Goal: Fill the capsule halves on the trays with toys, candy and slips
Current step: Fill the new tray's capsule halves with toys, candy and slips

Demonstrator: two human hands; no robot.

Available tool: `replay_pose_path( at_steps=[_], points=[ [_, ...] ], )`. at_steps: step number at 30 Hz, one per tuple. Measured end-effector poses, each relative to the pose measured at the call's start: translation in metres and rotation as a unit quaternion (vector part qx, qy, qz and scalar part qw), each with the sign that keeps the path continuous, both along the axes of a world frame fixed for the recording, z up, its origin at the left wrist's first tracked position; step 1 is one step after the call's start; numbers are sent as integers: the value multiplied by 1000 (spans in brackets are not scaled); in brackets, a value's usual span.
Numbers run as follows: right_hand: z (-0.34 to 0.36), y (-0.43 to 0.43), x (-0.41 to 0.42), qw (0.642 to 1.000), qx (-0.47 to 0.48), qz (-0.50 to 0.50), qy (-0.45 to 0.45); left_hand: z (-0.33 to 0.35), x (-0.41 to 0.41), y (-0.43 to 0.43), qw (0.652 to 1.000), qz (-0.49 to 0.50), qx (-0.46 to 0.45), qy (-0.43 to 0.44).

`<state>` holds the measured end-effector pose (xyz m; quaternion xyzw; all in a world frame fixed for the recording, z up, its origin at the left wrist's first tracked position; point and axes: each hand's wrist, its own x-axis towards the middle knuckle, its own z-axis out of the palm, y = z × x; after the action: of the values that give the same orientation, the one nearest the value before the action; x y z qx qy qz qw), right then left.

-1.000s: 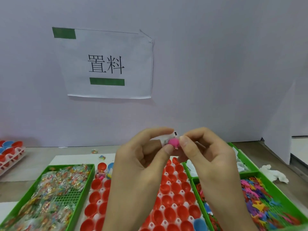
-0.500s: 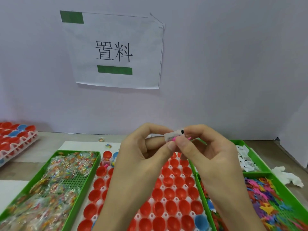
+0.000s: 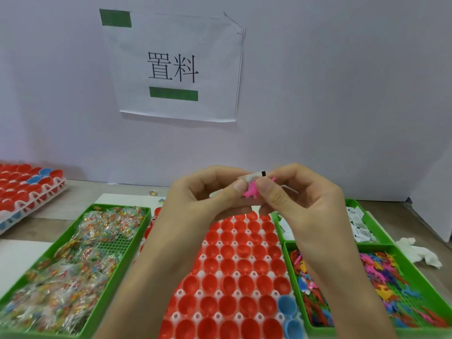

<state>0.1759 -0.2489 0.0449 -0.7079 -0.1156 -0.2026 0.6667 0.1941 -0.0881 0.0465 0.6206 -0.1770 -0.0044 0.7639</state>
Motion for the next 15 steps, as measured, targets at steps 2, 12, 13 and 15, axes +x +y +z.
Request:
replay_pose_path(
  at_steps=[2,12,13,15],
  points=[
    [-1,1,0,1000,1,4,-3,0,1,3,1000,6,21,-14],
    [-16,29,4,1000,-6,27,-1,5,5,36,978,70,178,-89],
    [-18,32,5,1000,-12,28,-2,5,6,41,973,70,199,-92],
    [-25,37,8,999,-16,31,0,4,6,49,962,73,245,-92]
  ],
)
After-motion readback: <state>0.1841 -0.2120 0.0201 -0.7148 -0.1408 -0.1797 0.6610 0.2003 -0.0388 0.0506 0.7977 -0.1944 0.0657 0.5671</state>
